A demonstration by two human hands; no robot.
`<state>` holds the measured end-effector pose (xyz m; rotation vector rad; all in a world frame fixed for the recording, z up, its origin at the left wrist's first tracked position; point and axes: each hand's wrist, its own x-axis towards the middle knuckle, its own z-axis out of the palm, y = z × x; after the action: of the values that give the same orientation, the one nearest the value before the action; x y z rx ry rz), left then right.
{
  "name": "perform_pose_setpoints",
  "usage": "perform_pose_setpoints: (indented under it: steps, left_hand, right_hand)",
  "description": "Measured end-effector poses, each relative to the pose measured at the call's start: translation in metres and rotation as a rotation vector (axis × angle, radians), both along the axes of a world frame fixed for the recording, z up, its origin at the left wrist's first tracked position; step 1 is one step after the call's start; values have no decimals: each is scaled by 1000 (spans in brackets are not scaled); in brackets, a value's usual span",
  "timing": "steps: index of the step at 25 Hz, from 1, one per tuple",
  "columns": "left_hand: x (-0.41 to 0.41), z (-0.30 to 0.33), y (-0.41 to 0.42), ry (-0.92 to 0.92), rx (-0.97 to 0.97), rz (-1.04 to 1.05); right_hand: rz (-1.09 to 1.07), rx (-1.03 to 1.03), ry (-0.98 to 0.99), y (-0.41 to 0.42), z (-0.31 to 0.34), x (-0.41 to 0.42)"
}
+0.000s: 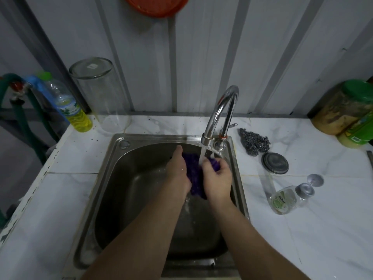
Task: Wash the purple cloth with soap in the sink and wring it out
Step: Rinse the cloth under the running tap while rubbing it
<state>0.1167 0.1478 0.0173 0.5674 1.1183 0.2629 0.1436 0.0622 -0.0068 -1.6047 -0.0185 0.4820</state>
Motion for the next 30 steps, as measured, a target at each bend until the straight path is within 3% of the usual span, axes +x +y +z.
perform_pose_setpoints:
  steps: [2, 4, 7, 11, 17, 21, 24, 27, 30]
  left_hand:
    - [-3, -5, 4, 63, 61, -10]
    - [-14, -10, -4, -10, -24, -104]
    - [-16, -18, -6, -114, -101, -78]
    - [1, -12, -8, -14, 69, -86]
    - [-9, 2, -26, -28, 49, -145]
    - [5, 5, -11, -24, -7, -24]
    - [0, 3, -2, 62, 70, -91]
    - [-24, -14, -9, -118, 156, -194]
    - [-14, -6, -8, -37, 237, -194]
  right_hand:
    - [81, -21, -281, -6, 13, -28]
    - [162, -102, -422, -4, 17, -44]
    - [134, -250, -376, 9, 19, -35]
    - [82, -385, -269, 26, 15, 6]
    - [27, -401, 56, 17, -12, 45]
    - [-50, -289, -100, 0, 7, 10]
    - [68, -154, -308, -8, 22, -32]
    - [134, -286, -461, -1, 25, -41]
    - [118, -336, -423, 8, 25, -25]
